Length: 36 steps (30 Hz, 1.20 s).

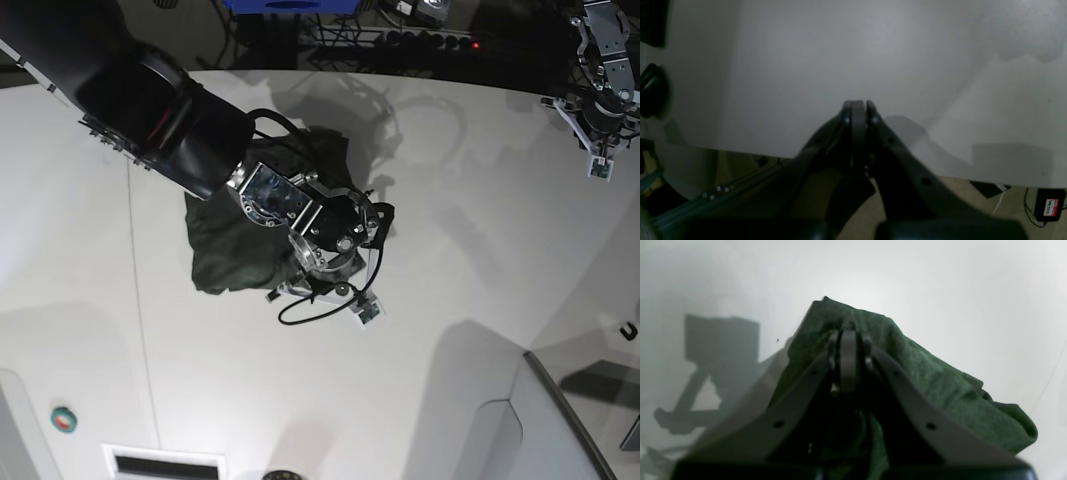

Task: Layout the t-shirt on the table in an organized manner, then fold the t-shirt properly
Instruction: 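Grasp the bundle edge with the right gripper and fold it over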

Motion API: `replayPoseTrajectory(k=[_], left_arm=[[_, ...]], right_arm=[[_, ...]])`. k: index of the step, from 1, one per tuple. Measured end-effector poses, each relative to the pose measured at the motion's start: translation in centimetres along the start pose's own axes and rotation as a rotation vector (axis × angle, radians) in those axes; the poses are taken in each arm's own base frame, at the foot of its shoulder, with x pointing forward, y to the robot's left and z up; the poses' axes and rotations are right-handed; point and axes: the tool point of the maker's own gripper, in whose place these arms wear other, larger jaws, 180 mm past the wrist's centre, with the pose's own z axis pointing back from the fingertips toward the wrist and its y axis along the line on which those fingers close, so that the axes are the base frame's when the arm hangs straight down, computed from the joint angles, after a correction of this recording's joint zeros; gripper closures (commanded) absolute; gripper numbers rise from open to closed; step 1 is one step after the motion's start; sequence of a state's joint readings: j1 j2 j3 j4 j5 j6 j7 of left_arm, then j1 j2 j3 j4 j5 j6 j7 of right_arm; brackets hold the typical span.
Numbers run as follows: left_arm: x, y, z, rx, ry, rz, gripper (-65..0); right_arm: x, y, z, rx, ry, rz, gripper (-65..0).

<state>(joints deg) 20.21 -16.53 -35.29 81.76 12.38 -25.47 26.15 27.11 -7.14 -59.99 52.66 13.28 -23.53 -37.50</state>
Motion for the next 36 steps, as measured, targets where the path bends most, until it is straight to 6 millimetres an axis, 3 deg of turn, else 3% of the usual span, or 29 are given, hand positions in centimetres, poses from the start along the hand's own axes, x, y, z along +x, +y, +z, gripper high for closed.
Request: replayPoseTrajectory(k=[4,9,18,19,23,27,29,32,34,36], left_arm=[[0.0,0.0,0.0,0.000,-0.001,0.001,0.0],[-0.1,0.0,0.0,0.000,0.003,0.000,0.0],[0.0,0.0,0.0,0.000,0.002,0.001,0.0],[0.1,0.0,0.0,0.001,0.000,0.002,0.0],[-0.6,-0.2,-0.3,-0.009,0.016,0.011,0.0],[-1.6,-0.5,-0.5,-0.016,0.044,0.015,0.0],[-1.4,-0.3,-0.5,-0.013,0.040,0.015,0.0],[-1.0,-0.3,-0.5,-0.013,0.028,0.016,0.0],[-0.9,-0.3,-0.6,-0.012,0.027,0.016,0.0],[-1.0,-0.2,-0.5,-0.011,0.029,0.014,0.0]], right_arm=[[1.1,1.6,0.5,0.092,-0.020,-0.117,-0.2],[2.3,-0.5,0.2,0.083,-0.042,-0.217,-0.2],[2.3,0.2,0.3,0.097,-0.063,-0.230,-0.9],[2.4,0.1,0.3,0.096,-0.067,-0.230,-4.1],[1.6,1.8,0.9,0.168,-0.018,-0.248,-26.7],[2.9,2.9,4.3,0.253,-0.067,-0.238,-21.8],[1.9,3.3,5.6,0.285,-0.078,-0.244,-20.9],[-3.2,4.0,5.7,0.256,0.012,-0.206,-20.9],[-5.5,4.7,5.7,0.216,0.031,-0.162,-20.9],[-6.4,5.3,6.0,0.185,0.028,-0.124,-20.9]])
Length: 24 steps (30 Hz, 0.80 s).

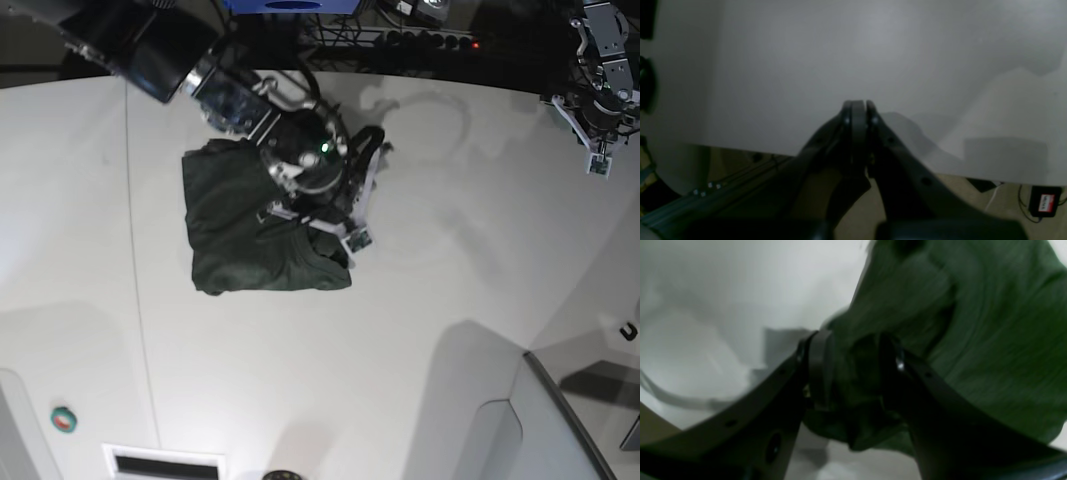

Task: Layout the t-shirt on the table in an organized manner, then fold the t-shirt properly
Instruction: 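Grasp the bundle edge with the right gripper and fold it over, then pull the right gripper along the bundle side to square it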

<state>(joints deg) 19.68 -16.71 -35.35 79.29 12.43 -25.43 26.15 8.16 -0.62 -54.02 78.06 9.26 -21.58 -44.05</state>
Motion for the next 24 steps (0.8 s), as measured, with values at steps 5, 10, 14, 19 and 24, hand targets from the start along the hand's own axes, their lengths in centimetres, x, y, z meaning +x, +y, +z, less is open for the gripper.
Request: replayPoseTrajectory(k=[5,10,14,19,24], left_arm=[[0.1,0.0,0.0,0.000,-0.002,-0.001,0.0],[0.0,0.1,0.0,0.000,-0.001,-0.001,0.0],[0.0,0.1,0.0,0.001,0.001,-0.003,0.0],[-0.1,0.1,0.0,0.000,0.003,-0.004,0.0],[-0.1,0.1,0.0,0.000,0.003,-0.004,0.0]], right_arm=[[-0.9,1.0,0.2,-0.021,-0.008,0.036,-20.9],[-0.5,1.3,0.3,-0.017,-0.016,0.033,-20.9],[-0.4,1.6,0.0,-0.017,-0.009,0.030,-26.0],[-1.8,2.0,-1.4,-0.023,0.031,0.045,-29.1],[-1.4,1.8,-1.5,-0.028,0.009,0.049,-9.5]])
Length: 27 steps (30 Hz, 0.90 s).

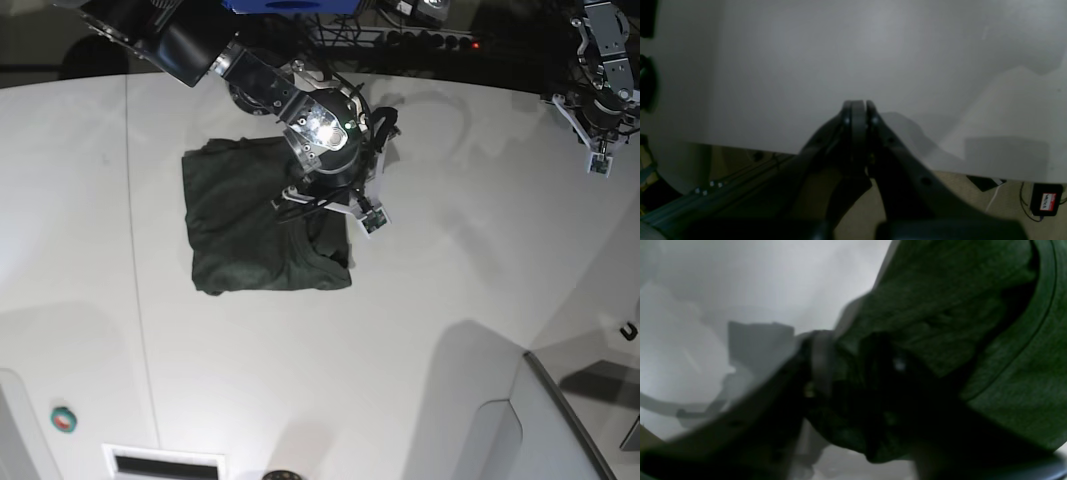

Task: Layout the t-shirt on the table in an organized manner, then fold the t-shirt properly
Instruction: 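Pull the right gripper along the bundle side to square it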

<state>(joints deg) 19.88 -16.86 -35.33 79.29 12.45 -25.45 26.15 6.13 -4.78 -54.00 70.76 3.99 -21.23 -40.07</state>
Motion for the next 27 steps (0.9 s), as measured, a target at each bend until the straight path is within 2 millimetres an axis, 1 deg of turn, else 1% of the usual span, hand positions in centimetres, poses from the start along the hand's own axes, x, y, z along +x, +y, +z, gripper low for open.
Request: replayPoseTrajectory(k=[1,2,3,7,9,11,14,16,19,23,27], left_arm=[[0.0,0.0,0.0,0.000,0.000,0.000,0.0],[0.0,0.0,0.0,-0.001,0.000,0.001,0.0],[0.0,0.0,0.0,-0.001,0.000,0.001,0.0],[0.0,0.0,0.0,-0.001,0.000,0.001,0.0],[0.0,0.0,0.0,-0.001,-0.001,0.002,0.0],[-0.1,-0.1,0.0,-0.002,0.001,0.002,0.0],[-0.1,-0.1,-0.1,-0.002,0.002,0.003,0.0],[-0.1,-0.1,-0.1,-0.002,0.002,0.003,0.0],[-0.1,0.0,-0.1,-0.002,0.003,0.002,0.0],[0.0,0.0,-0.1,-0.001,-0.001,0.003,0.0],[0.1,0.0,-0.1,-0.001,-0.001,0.004,0.0]], right_arm=[[-0.1,0.0,0.0,0.001,0.002,-0.001,-4.2],[-0.2,0.1,0.0,0.003,0.003,-0.001,-0.6],[-0.3,0.1,0.0,0.003,0.007,-0.001,-0.2],[-0.8,0.4,0.2,0.009,0.024,-0.005,-0.2],[-0.9,0.6,0.6,0.019,0.015,-0.008,-0.2],[-1.0,0.9,1.3,0.030,-0.008,0.031,-0.2],[-1.8,1.3,2.2,0.047,0.012,0.063,-0.2],[-1.7,1.7,2.5,0.057,0.009,0.063,-0.2],[-2.1,1.7,2.6,0.059,0.011,0.064,-0.2],[-3.1,1.5,2.6,0.055,0.028,0.068,-0.2],[-3.6,2.5,2.7,0.094,0.039,0.097,-0.2]])
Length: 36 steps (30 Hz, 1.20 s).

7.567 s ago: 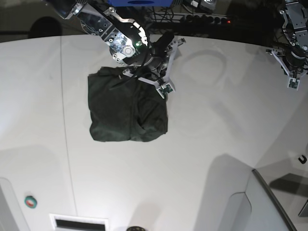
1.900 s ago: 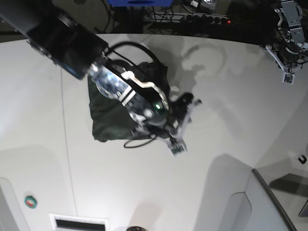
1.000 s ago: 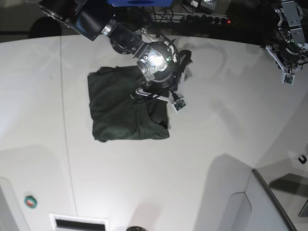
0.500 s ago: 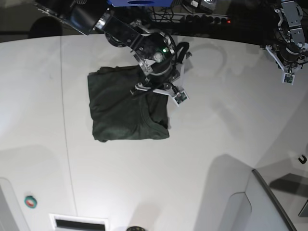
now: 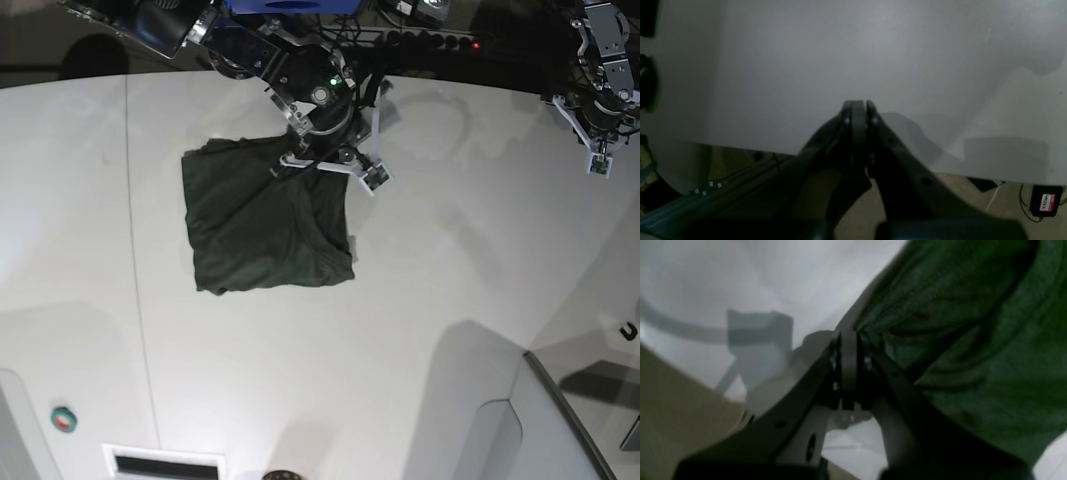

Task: Layout the t-shirt on the table in an organized manner, then fold the t-shirt properly
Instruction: 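Pull the right gripper along the bundle side to square it, then grasp the bundle side with the left gripper and tuck it under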

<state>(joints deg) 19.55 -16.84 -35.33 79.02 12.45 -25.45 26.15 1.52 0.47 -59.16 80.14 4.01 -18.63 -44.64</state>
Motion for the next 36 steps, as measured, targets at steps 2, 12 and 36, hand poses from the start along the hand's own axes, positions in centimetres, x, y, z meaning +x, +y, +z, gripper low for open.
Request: replayPoseTrajectory(k=[2,12,36], left_arm=[[0.0,0.0,0.0,0.000,-0.001,0.000,0.0],[0.0,-0.2,0.0,-0.004,-0.001,-0.003,0.0],[6.1,-5.2,1.0,-0.075,-0.156,-0.028,0.0]], right_arm=[[-0.2,0.2,0.0,0.005,0.004,0.001,-0.2],[0.7,0.6,0.5,0.017,-0.028,-0.007,-23.7],[4.5,-25.2,1.7,-0.430,-0.119,-0.395,-1.7]])
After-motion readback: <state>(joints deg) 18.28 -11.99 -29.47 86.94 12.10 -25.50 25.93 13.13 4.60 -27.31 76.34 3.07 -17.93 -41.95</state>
